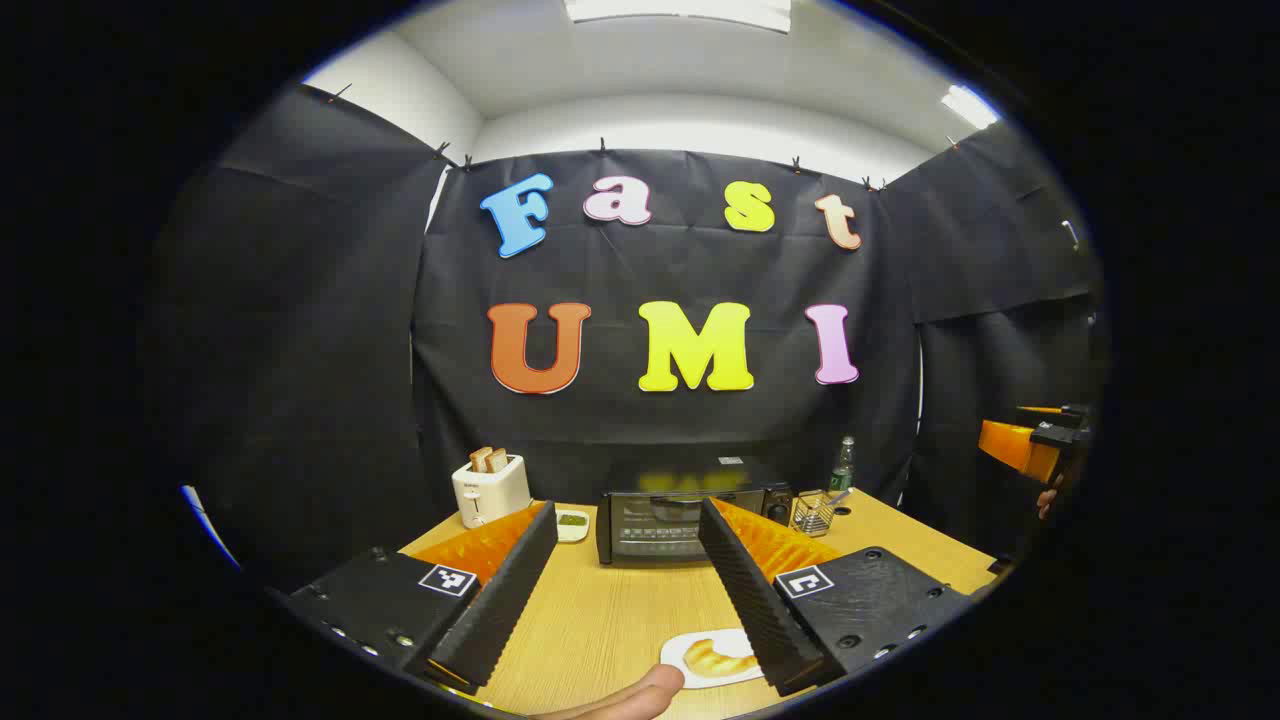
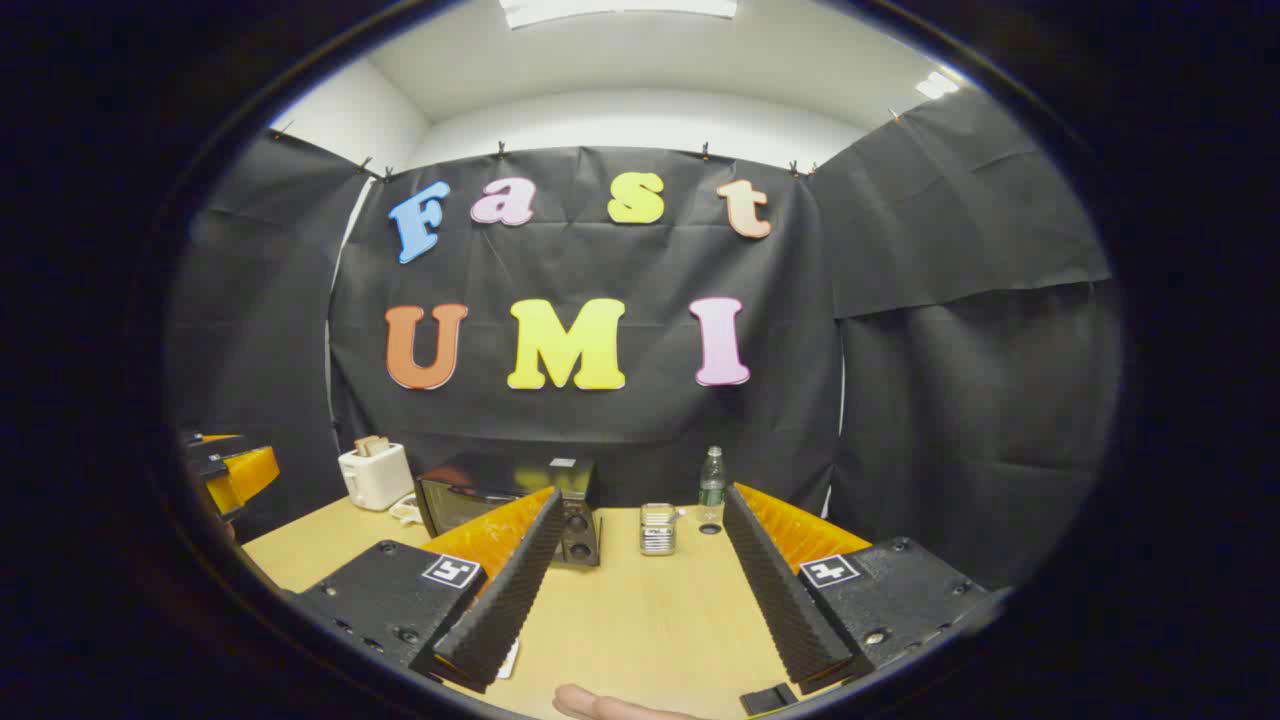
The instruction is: Open the electric oven with the left hand, put the food in, and close the electric oven.
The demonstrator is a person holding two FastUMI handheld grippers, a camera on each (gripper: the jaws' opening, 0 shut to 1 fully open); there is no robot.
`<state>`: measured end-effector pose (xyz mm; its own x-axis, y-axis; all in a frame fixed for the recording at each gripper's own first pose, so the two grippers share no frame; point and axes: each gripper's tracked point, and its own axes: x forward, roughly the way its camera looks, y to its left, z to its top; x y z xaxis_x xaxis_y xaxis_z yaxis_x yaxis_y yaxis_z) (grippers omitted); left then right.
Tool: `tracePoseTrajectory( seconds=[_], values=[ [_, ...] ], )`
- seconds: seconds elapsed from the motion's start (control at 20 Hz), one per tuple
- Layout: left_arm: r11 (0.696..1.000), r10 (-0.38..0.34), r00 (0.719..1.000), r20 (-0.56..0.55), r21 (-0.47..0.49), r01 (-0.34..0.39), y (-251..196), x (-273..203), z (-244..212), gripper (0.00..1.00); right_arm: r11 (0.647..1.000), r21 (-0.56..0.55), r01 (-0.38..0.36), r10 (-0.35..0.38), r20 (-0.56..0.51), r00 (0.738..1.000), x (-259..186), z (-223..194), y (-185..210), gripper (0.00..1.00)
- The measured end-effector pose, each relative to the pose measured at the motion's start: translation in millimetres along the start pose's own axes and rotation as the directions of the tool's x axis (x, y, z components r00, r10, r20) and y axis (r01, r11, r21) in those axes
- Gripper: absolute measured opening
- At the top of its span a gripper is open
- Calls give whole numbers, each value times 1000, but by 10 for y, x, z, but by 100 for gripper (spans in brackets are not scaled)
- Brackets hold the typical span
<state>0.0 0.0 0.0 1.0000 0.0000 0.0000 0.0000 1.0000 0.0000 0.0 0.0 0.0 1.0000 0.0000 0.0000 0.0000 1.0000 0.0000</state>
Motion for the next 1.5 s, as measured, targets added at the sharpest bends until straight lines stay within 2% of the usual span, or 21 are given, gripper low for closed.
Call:
tracePoseTrajectory(
  seconds=[0.1, 0.55, 0.85, 1.1, 1.3, 1.5],
  values=[
    [1000, -18, 1000, -10, 11, 18, -58, -8, -44, 93, 1000, -1, 6, -6, -13, 1000, 39, -60, -52, 100],
    [1000, -20, 999, -30, 10, 20, -75, 2, -142, 94, 1000, 20, 13, -13, -35, 999, 113, -180, -297, 100],
    [998, -58, 998, -35, -4, 58, -172, 292, -119, 94, 1000, 9, 6, -6, -20, 1000, 100, -208, -387, 100],
    [989, -144, 988, -52, -50, 142, -376, 893, -142, 93, 1000, 19, -9, 9, -2, 1000, 113, -259, -409, 100],
    [988, -134, 985, -105, -87, 125, -436, 1605, -390, 93, 1000, 25, -11, 11, 28, 1000, 97, -259, -430, 100],
    [990, -137, 966, -217, -49, 130, -529, 2273, -776, 93, 1000, -2, -16, 16, 51, 999, 104, -324, -439, 100]
  ],
)
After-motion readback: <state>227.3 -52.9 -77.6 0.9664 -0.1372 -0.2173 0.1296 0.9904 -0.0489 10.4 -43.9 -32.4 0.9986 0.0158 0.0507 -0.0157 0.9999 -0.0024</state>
